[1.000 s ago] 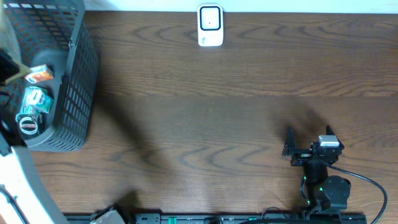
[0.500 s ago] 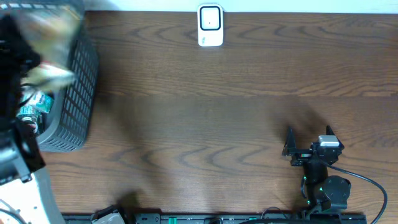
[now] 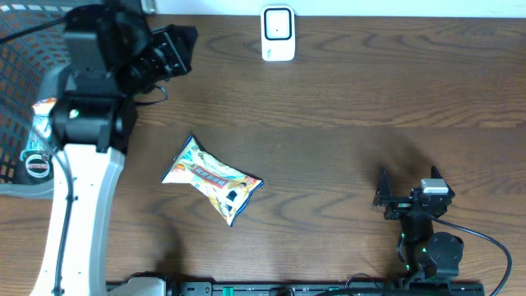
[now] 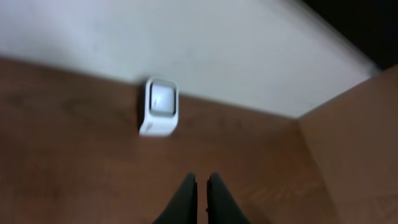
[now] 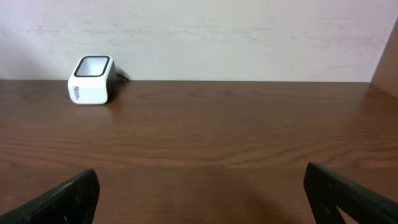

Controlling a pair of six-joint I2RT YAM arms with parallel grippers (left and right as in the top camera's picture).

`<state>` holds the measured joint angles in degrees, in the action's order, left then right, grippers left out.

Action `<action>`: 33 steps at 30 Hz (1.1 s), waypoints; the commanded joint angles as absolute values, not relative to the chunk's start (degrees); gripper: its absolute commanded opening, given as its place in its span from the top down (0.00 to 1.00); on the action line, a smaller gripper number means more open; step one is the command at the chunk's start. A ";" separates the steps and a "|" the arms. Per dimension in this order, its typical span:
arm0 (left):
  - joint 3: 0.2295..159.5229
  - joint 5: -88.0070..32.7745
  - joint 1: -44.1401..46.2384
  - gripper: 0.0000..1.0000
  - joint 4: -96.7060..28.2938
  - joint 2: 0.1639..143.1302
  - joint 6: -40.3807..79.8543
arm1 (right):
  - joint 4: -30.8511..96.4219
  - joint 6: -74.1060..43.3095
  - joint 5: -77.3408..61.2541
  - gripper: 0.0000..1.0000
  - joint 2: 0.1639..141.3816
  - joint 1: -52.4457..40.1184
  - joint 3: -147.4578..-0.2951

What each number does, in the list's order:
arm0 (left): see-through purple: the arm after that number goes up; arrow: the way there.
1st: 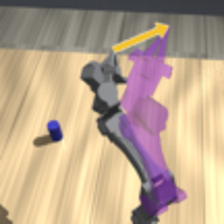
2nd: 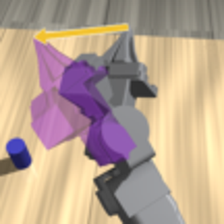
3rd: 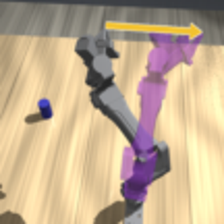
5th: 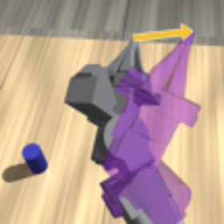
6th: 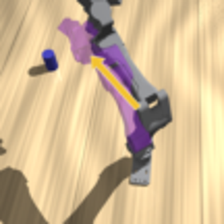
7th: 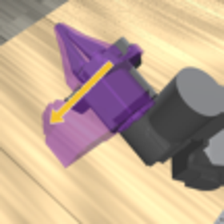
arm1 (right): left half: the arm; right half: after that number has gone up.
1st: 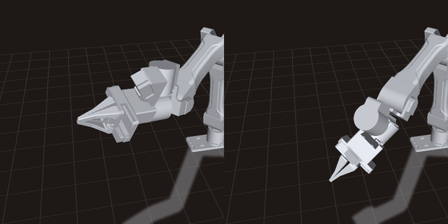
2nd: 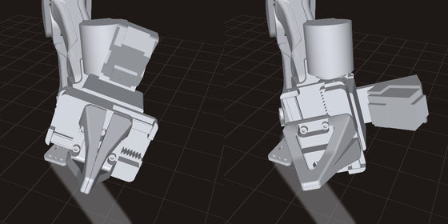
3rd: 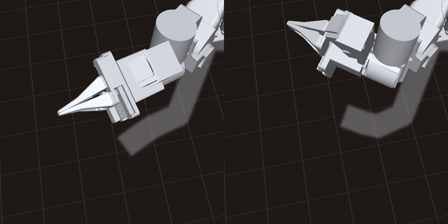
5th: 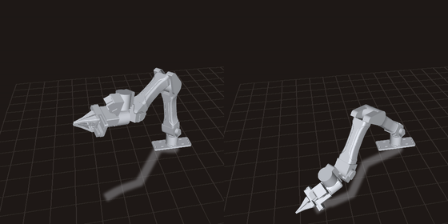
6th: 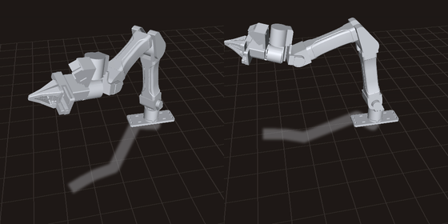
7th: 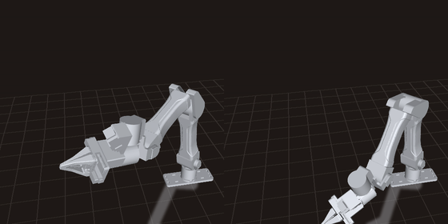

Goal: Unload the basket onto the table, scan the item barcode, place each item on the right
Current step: 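Lift the yellow snack bag out and carry it toward the scanner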

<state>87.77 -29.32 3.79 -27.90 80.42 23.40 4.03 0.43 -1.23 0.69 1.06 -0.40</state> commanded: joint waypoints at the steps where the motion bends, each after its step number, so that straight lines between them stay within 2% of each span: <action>1: 88.62 -29.95 4.62 0.93 -32.03 82.98 23.64 | 4.29 -0.16 -0.80 0.01 0.32 1.23 -0.32; 7: 88.62 -20.71 5.48 0.93 -51.00 87.02 23.68 | 4.29 -0.16 -0.78 0.01 0.32 1.23 -0.32; 8: 88.62 -18.81 5.76 0.90 -54.37 87.70 23.70 | 4.29 -0.19 -0.78 0.01 0.32 1.23 -0.32; 9: 88.62 -18.04 6.11 0.83 -56.58 88.09 23.68 | 4.29 -0.16 -0.78 0.01 0.32 1.23 -0.32; 10: 88.60 -17.23 6.55 0.71 -58.87 88.55 23.70 | 4.29 -0.16 -0.78 0.01 0.32 1.23 -0.32; 11: 88.53 -16.99 6.92 0.55 -60.75 88.92 23.68 | 4.29 -0.19 -0.78 0.01 0.32 1.23 -0.32; 12: 88.42 -17.02 7.31 0.30 -62.04 89.21 23.70 | 4.29 -0.16 -0.78 0.01 0.32 1.23 -0.32; 13: 88.27 -16.99 7.88 0.13 -63.51 89.54 23.68 | 4.29 -0.16 -0.78 0.01 0.32 1.23 -0.32; 14: 88.03 -16.71 8.43 0.04 -64.73 89.76 23.68 | 4.29 -0.16 -0.80 0.01 0.32 1.23 -0.32; 15: 87.59 -15.86 9.06 0.01 -65.87 89.91 23.70 | 4.32 -0.16 -0.78 0.01 0.32 1.23 -0.32; 17: 86.04 -12.64 10.76 0.02 -67.75 89.95 24.14 | 4.29 -0.19 -0.78 0.01 0.32 1.23 -0.32; 19: 82.83 -4.45 14.13 0.02 -69.63 89.95 29.61 | 4.29 -0.16 -0.78 0.01 0.32 1.23 -0.32; 22: 79.44 0.95 17.08 0.02 -68.69 89.95 36.29 | 4.29 -0.19 -0.78 0.01 0.32 1.23 -0.32; 33: 66.48 3.70 20.12 0.02 -60.29 89.95 63.20 | 4.32 -0.19 -0.78 0.01 0.32 1.23 -0.32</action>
<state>69.63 1.21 19.99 -61.32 89.62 51.42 4.03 0.45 -1.21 0.69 1.06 -0.40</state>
